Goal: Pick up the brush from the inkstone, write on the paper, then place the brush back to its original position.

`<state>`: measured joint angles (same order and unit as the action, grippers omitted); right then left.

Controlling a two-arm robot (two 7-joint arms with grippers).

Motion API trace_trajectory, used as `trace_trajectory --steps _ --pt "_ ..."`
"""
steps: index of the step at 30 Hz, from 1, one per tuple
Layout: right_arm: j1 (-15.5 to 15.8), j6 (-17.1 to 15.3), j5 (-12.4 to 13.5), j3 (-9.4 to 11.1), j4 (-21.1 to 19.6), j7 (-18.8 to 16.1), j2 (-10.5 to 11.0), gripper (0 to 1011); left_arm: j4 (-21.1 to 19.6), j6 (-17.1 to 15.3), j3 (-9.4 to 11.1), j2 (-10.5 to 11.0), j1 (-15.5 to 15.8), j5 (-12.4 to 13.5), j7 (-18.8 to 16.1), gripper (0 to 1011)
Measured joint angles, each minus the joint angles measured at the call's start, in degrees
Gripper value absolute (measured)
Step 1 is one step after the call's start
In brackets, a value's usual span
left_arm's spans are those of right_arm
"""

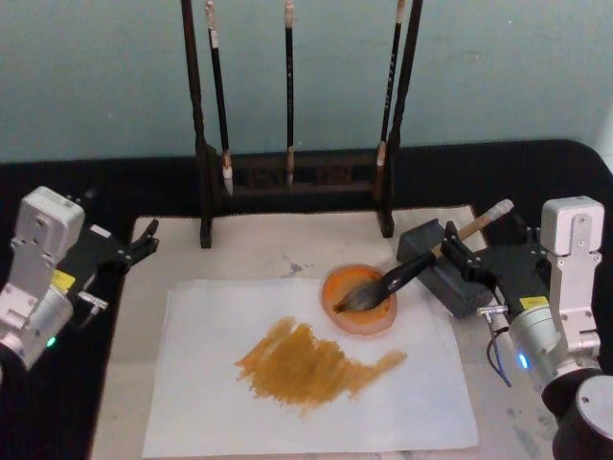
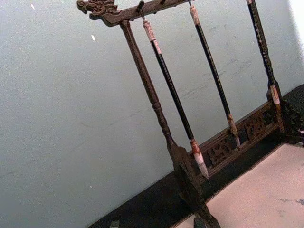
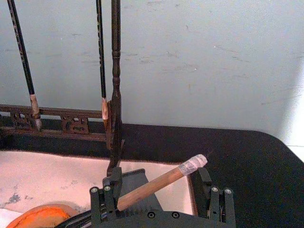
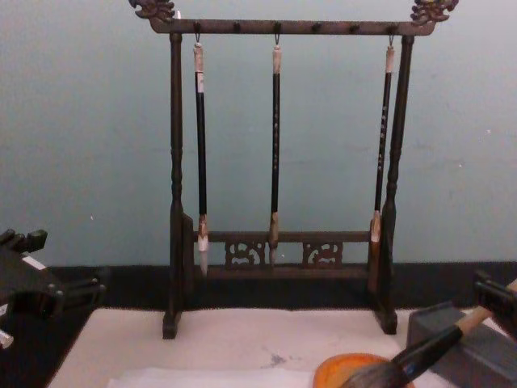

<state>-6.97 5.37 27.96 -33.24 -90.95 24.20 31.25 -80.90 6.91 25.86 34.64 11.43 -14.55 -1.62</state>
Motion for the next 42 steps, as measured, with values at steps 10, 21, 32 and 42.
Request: trace_trajectory --steps 10,21,32,42 --pt "-0.01 -0.05 -0.05 -0.05 -0.02 0.07 0.02 1000 0.00 0.00 0.00 0.00 0.00 0.00 0.00 1010" --pt "-0.02 -0.07 -0.05 -0.06 -0.02 0.07 0.02 1000 0.00 0.00 0.00 0.00 0.00 0.00 0.00 1010" --pt "-0.02 -0.07 -0.05 -0.06 -0.02 0.07 0.02 1000 0.00 0.00 0.00 0.00 0.00 0.00 0.00 1010" --pt "-0.01 -0.06 -0.05 -0.06 -0.02 0.07 0.02 1000 0.00 0.00 0.00 0.00 0.00 0.00 0.00 1009"
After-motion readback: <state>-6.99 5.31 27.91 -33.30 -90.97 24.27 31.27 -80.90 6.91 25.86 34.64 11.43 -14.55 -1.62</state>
